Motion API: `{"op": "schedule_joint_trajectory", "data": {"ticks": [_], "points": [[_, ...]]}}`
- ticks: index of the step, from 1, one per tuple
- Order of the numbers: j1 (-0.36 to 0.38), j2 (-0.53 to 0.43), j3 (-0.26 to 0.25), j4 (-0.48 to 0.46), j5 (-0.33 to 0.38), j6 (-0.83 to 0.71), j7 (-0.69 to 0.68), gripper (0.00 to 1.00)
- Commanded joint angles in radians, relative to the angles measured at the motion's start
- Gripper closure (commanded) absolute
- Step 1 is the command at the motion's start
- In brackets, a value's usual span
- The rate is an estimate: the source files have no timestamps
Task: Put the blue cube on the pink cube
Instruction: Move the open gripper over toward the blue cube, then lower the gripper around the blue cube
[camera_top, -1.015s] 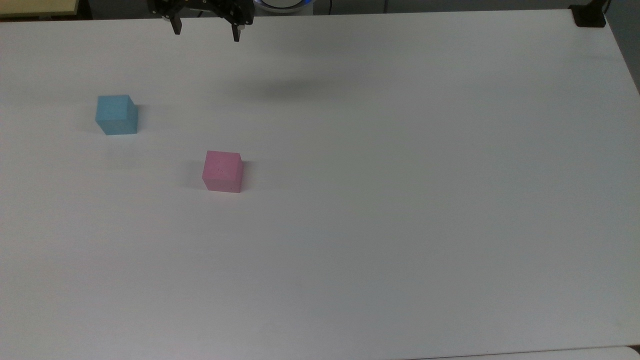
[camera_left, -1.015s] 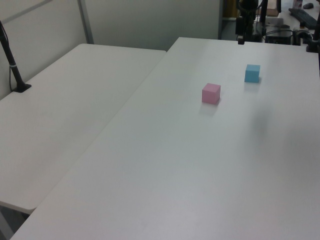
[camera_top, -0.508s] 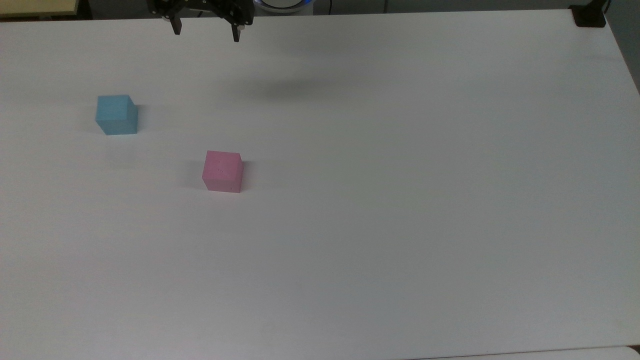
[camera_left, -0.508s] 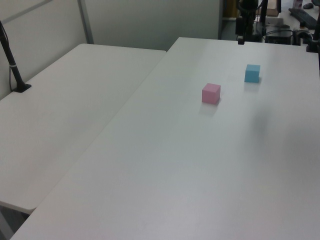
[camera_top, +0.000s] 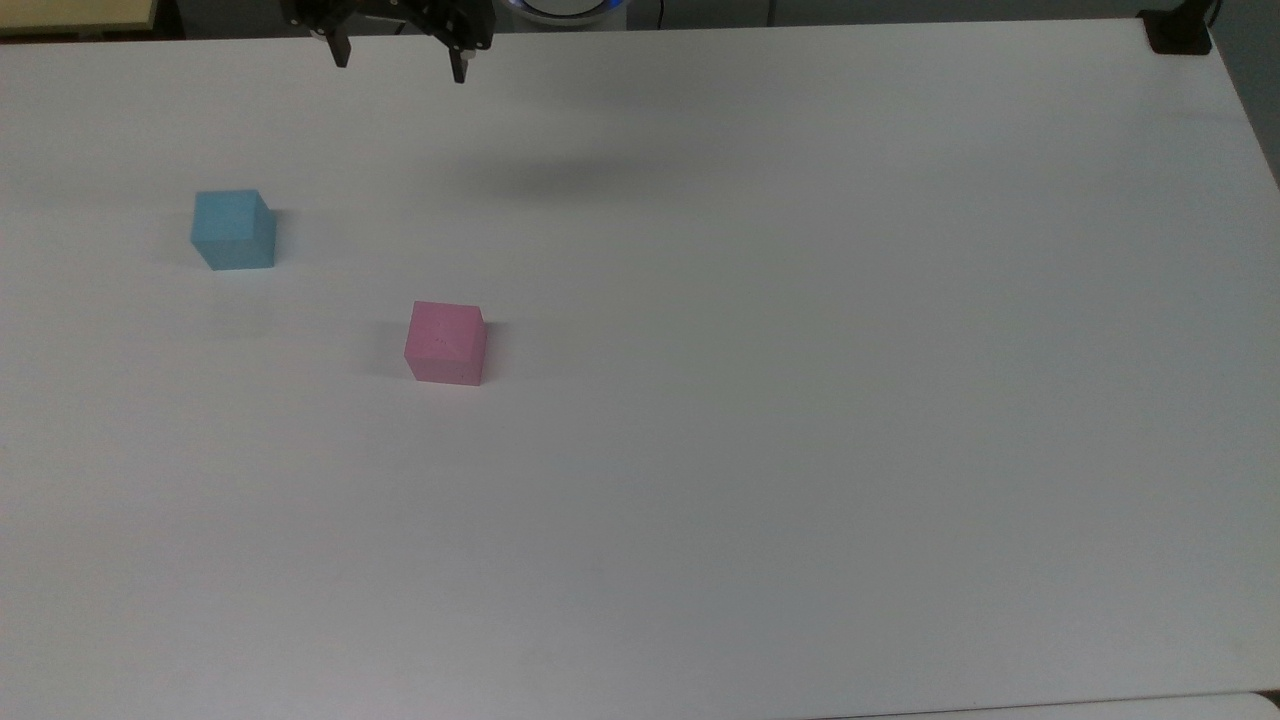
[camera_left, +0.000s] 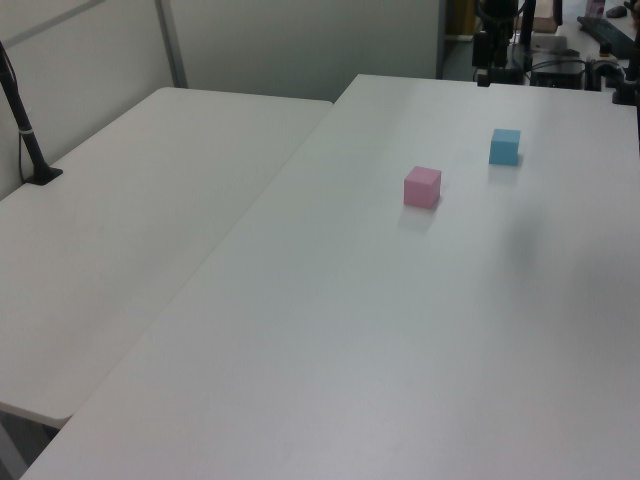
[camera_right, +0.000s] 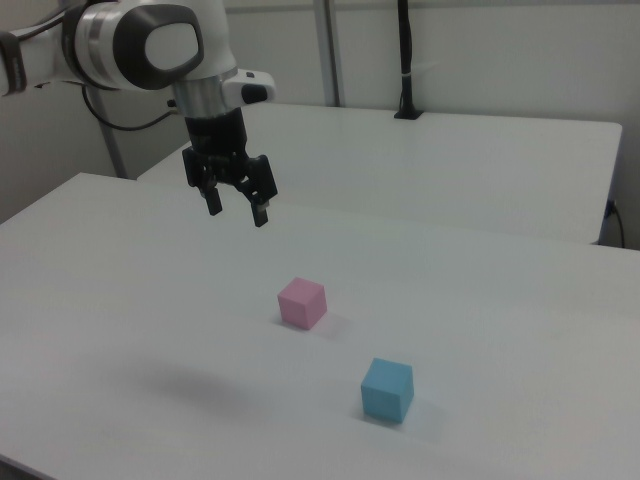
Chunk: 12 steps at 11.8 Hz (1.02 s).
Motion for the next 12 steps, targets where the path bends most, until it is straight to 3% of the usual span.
{"op": "schedule_joint_trajectory", "data": {"ticks": [1,4,7,10,12], "points": [[-0.01,0.012,-0.087,-0.004,-0.019,0.066,-0.091,0.0],[-0.007,0.06,-0.212,-0.032,-0.029,0.097,-0.25,0.0],[-0.004,0.147,-0.311,-0.084,-0.03,0.242,-0.353,0.0],[-0.012,0.214,-0.378,-0.113,-0.029,0.319,-0.503,0.0],[-0.016,0.254,-0.389,-0.147,-0.029,0.367,-0.58,0.0]]}}
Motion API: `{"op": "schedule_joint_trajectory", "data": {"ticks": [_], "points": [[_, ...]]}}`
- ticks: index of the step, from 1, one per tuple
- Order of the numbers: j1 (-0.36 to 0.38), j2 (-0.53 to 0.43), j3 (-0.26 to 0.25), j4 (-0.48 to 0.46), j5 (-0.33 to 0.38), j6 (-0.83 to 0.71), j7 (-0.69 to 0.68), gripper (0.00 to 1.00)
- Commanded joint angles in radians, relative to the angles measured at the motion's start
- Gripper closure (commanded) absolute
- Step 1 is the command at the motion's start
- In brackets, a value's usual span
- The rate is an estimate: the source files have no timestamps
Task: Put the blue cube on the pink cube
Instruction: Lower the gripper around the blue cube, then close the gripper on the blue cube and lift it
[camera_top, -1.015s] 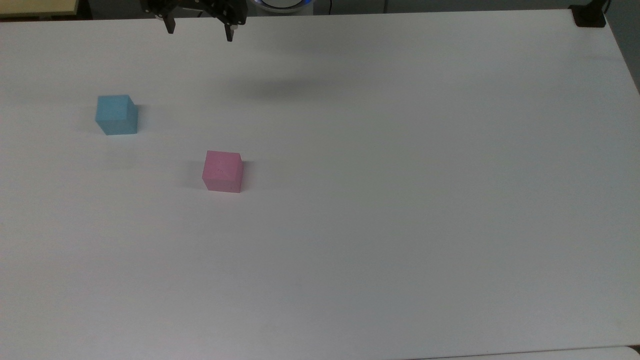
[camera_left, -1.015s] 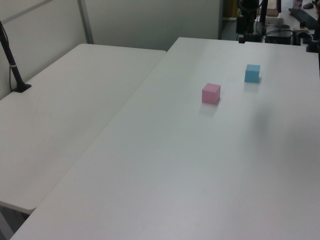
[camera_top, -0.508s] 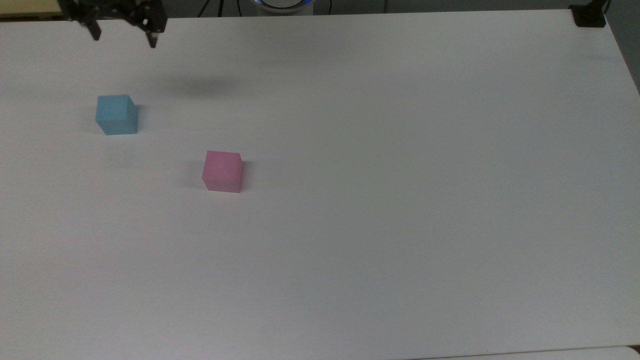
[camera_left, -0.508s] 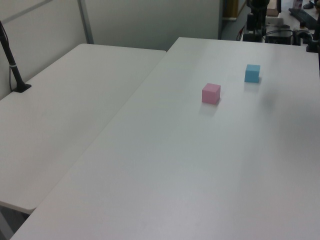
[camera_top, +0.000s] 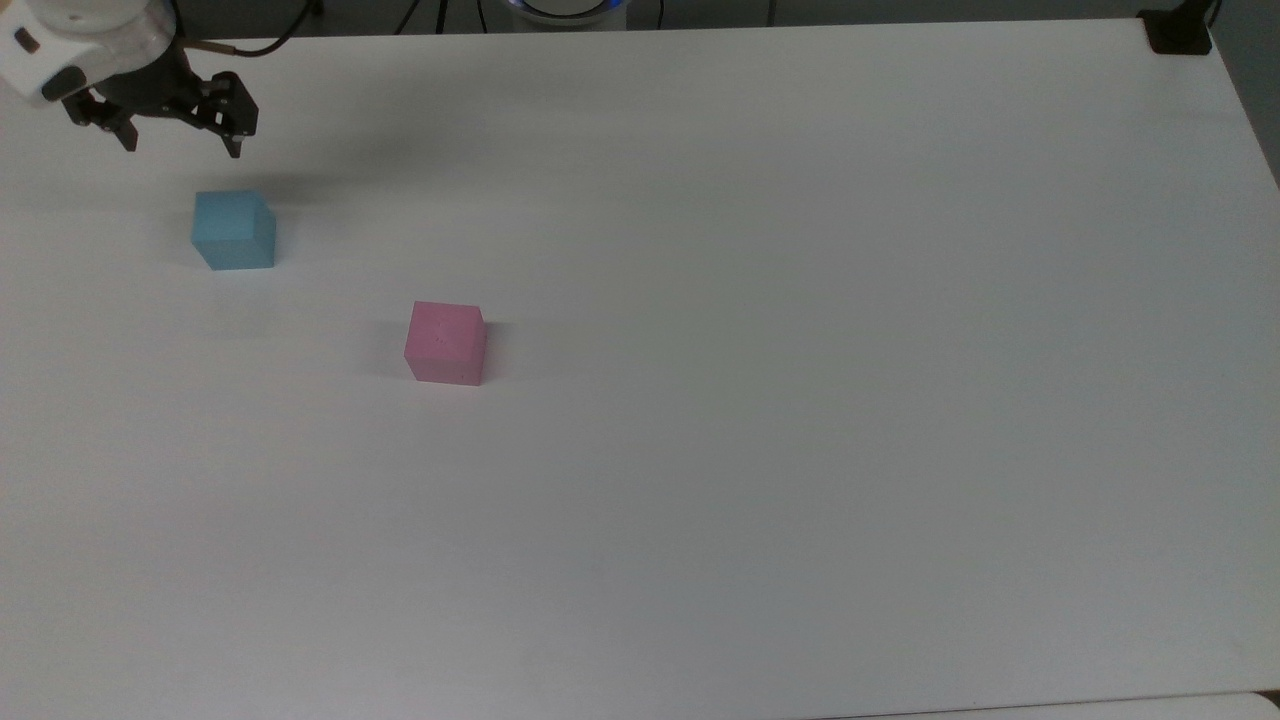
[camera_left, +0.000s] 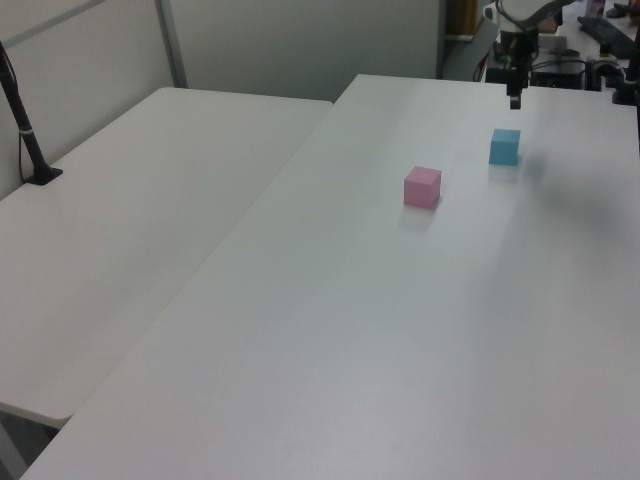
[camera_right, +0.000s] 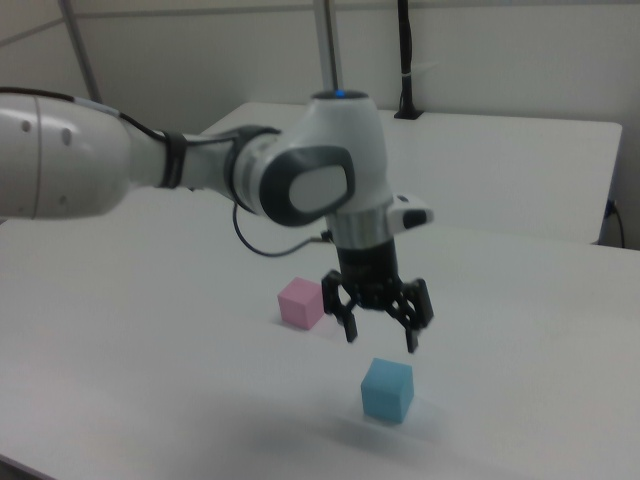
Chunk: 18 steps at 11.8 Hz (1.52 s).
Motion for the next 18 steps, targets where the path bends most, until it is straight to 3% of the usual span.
{"op": "schedule_joint_trajectory", "data": {"ticks": [1,8,9,10,11,14,18], "points": [[0.007,0.054,-0.018,-0.048,-0.014,0.057,-0.096,0.0],[0.009,0.139,-0.015,-0.086,0.006,0.208,0.011,0.01],[0.01,0.146,-0.012,-0.094,0.006,0.234,0.046,0.14],[0.01,0.149,-0.007,-0.094,0.006,0.239,0.05,0.17],[0.012,0.149,-0.007,-0.094,0.006,0.237,0.051,0.16],[0.01,0.145,-0.007,-0.091,0.006,0.228,0.05,0.01],[0.004,0.126,-0.009,-0.083,0.007,0.191,0.027,0.0]]}}
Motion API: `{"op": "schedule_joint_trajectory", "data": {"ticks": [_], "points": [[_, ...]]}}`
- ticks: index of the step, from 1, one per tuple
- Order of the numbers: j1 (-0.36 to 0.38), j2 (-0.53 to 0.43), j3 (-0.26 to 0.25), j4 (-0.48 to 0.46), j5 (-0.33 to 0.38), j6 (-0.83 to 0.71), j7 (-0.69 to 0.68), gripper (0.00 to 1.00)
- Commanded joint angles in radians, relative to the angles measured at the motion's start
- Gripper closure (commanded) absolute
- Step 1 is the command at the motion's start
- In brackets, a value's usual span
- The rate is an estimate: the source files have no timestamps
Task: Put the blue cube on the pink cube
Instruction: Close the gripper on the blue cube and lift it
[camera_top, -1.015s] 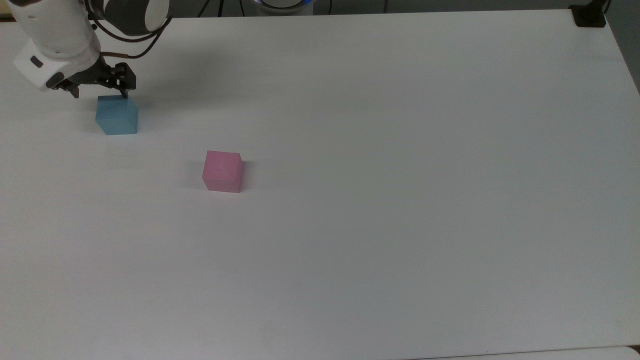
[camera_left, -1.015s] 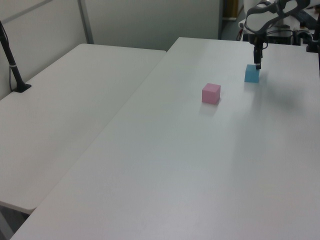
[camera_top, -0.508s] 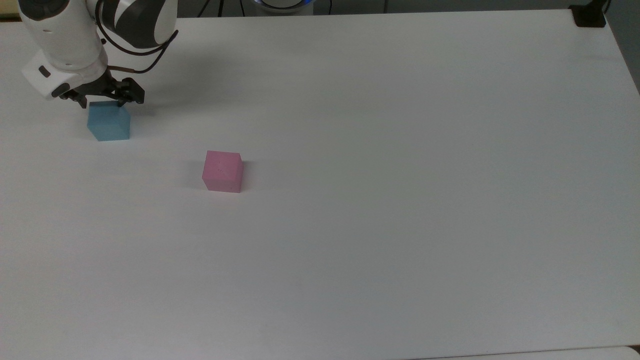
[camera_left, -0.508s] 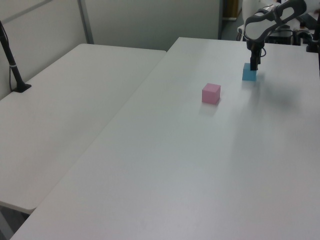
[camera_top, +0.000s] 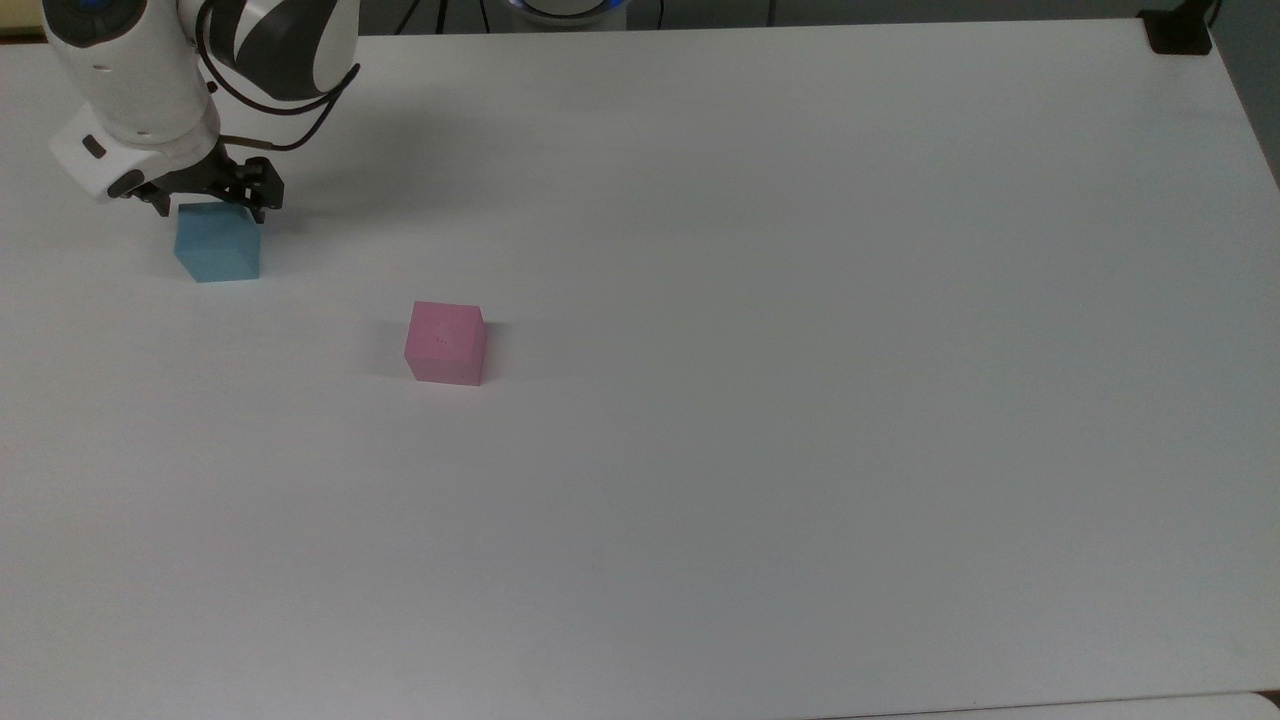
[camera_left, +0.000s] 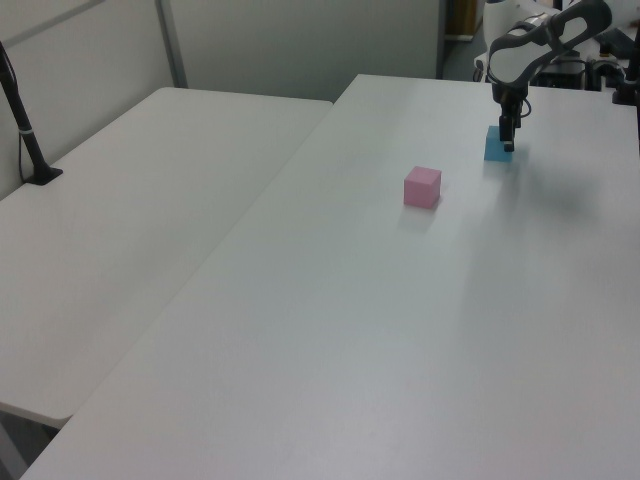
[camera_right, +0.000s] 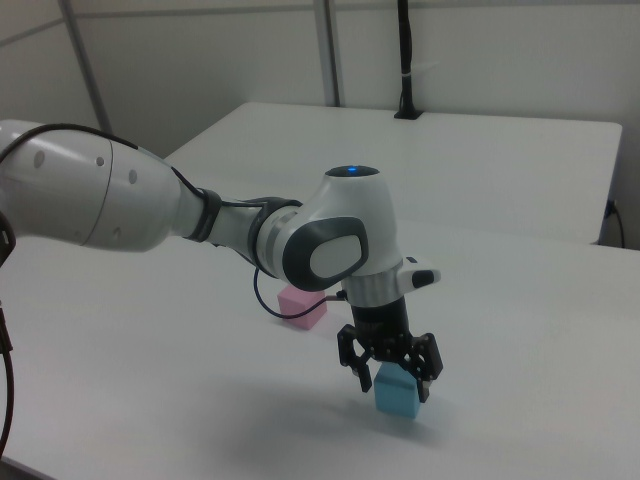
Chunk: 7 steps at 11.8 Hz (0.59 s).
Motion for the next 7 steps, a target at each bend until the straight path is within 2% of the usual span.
{"op": "schedule_joint_trajectory", "data": {"ticks": [1,3,5,6,7], "points": [[0.006,-0.018,-0.005,-0.009,0.015,-0.003,-0.004,0.0],[0.006,-0.004,-0.005,-0.009,0.032,0.017,-0.004,0.04],[0.009,0.021,-0.005,-0.009,0.046,0.083,0.0,0.33],[0.009,0.028,-0.005,-0.009,0.047,0.092,-0.001,0.54],[0.009,0.027,-0.005,-0.007,0.047,0.094,-0.006,0.68]]}}
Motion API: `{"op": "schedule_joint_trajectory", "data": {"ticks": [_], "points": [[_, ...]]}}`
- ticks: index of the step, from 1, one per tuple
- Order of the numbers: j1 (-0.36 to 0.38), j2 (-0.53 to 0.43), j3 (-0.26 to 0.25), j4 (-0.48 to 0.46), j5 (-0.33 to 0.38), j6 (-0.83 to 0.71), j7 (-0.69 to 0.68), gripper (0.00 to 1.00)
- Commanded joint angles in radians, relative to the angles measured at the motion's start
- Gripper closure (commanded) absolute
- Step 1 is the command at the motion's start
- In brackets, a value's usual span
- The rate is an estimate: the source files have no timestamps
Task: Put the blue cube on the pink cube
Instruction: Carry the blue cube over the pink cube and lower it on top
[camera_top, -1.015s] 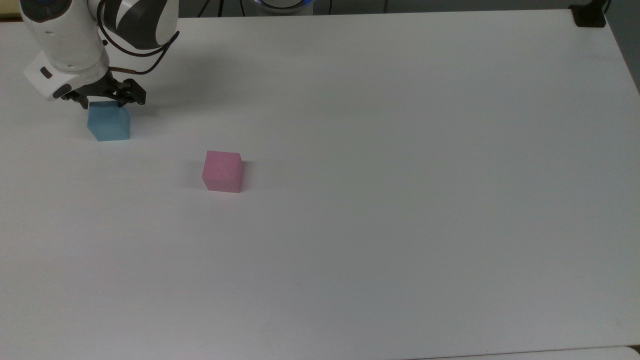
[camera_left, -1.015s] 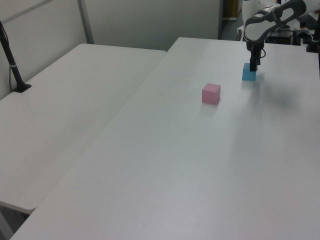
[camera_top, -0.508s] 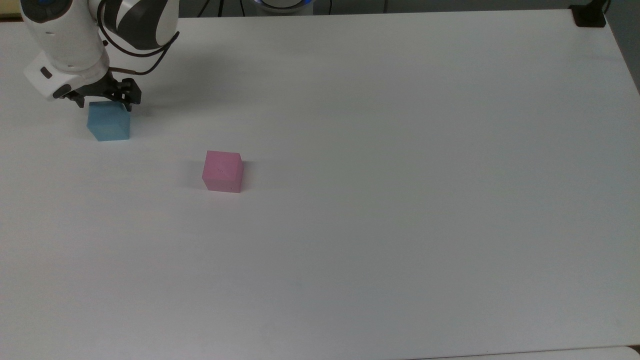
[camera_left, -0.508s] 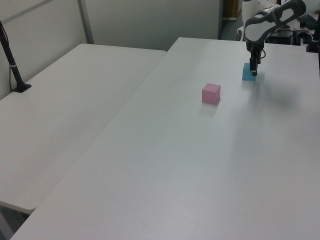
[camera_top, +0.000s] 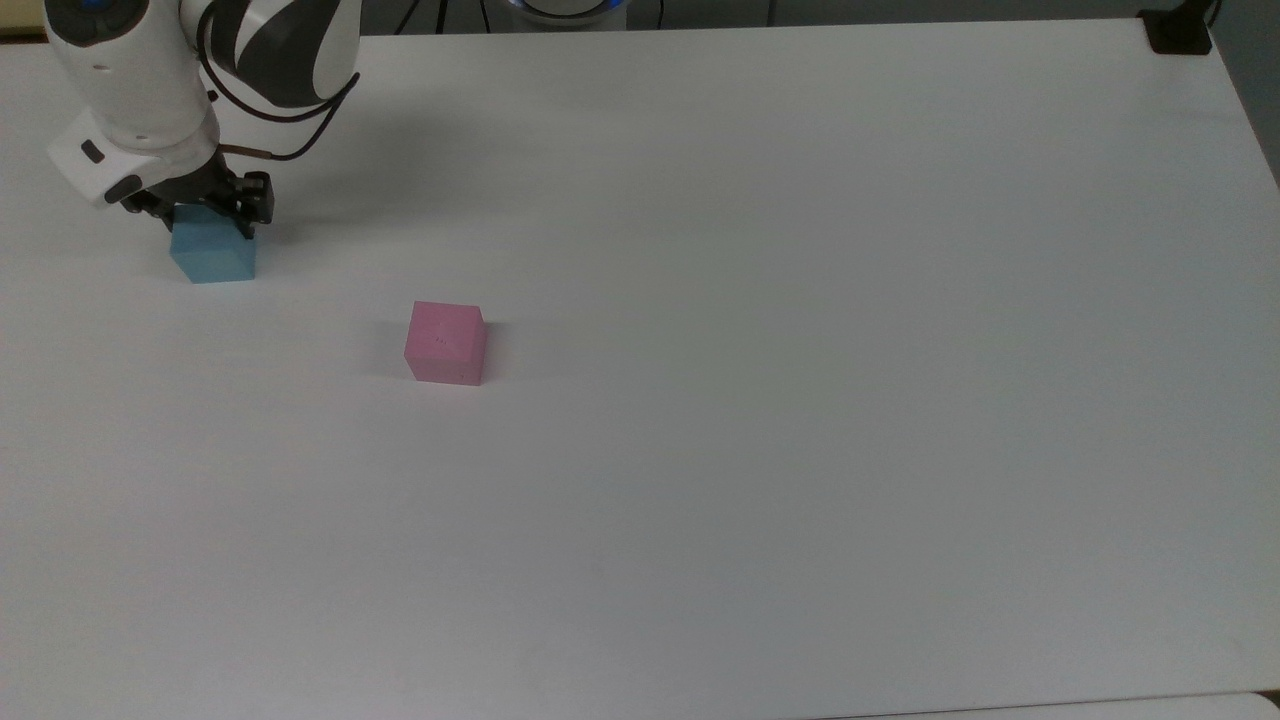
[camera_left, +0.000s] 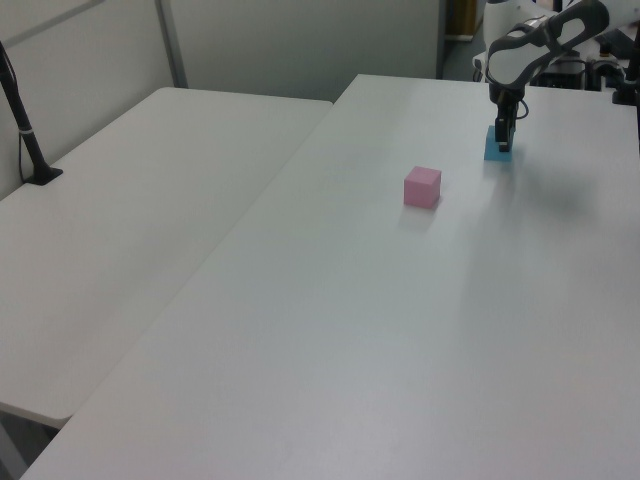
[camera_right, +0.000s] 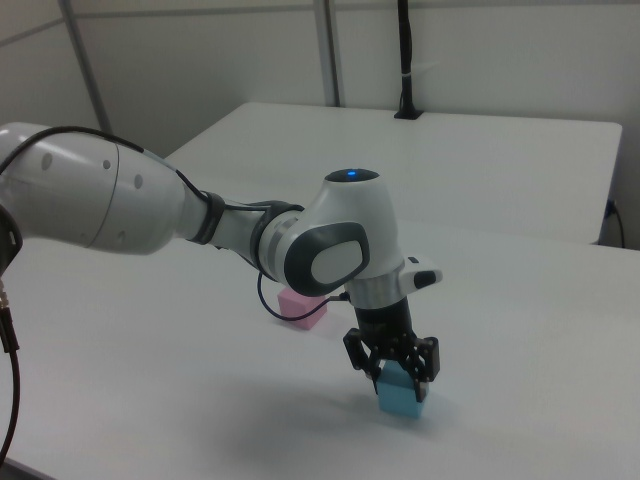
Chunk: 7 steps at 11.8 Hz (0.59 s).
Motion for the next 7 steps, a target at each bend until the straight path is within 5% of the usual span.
{"op": "schedule_joint_trajectory", "data": {"ticks": [1,3,5,7], "points": [[0.013,-0.007,-0.004,0.004,0.019,0.022,-0.006,0.77],[0.033,-0.09,-0.004,0.016,0.023,-0.07,-0.013,0.78],[0.1,-0.124,-0.005,0.1,0.148,-0.2,0.011,0.78],[0.188,-0.115,-0.004,0.166,0.177,-0.245,0.145,0.77]]}}
